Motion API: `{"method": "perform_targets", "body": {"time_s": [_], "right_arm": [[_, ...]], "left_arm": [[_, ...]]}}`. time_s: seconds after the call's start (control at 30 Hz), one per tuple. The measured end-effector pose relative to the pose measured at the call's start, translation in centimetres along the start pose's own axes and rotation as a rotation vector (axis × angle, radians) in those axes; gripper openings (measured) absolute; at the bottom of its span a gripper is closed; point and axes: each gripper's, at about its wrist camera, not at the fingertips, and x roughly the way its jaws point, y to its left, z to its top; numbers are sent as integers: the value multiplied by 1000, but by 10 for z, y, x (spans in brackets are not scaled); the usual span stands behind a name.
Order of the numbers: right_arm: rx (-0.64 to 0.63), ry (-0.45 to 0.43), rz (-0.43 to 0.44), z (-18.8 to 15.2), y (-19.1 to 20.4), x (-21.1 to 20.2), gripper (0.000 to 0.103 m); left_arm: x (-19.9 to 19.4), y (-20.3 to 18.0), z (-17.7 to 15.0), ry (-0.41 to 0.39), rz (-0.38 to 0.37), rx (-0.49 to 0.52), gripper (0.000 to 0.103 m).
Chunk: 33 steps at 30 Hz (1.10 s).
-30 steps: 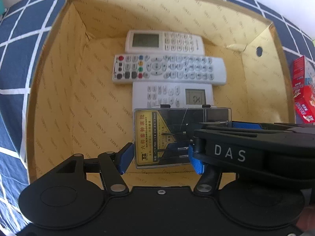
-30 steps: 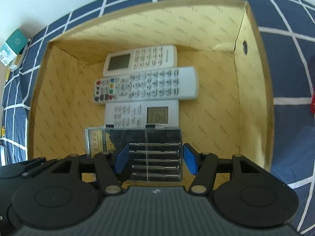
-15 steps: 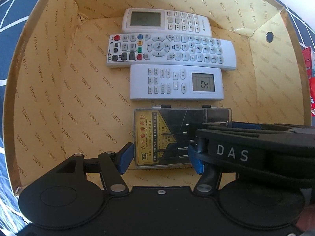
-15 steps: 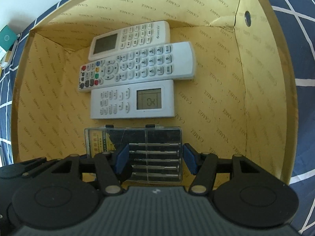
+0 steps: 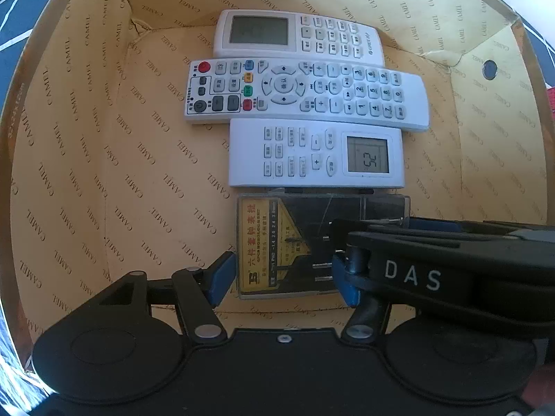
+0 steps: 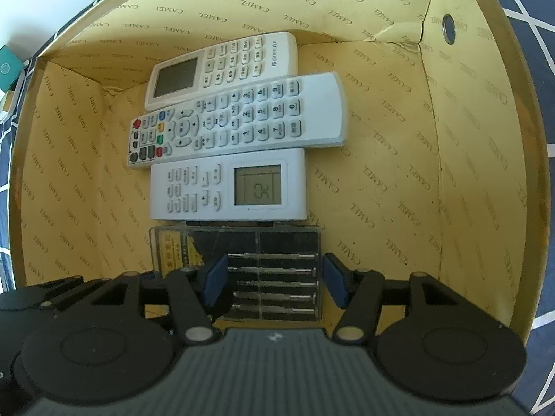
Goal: Organize objects
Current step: 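Lower the screwdriver case into the box beside the remotes, open right tool, then withdraw the right tool from the box toward the grey-black case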
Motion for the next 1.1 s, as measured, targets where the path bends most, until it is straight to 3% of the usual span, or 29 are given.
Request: {"method": "perform_targets", "body": {"time_s": [0.33, 0.77, 0.97, 1.1], "right_arm": [[30, -26, 39, 5, -3, -11, 61], [-3, -135, 74, -9, 3, -67, 65], [-16, -200, 84, -24, 2, -97, 75], [-38, -234, 79, -35, -1, -115, 83]], "left_arm": [[-16, 1, -3, -25, 1, 0, 63], [-68, -15, -24, -156, 10, -4, 69], [-91, -23, -38, -211, 21, -6, 70], [-105, -29, -53, -251, 36, -9, 79]]}}
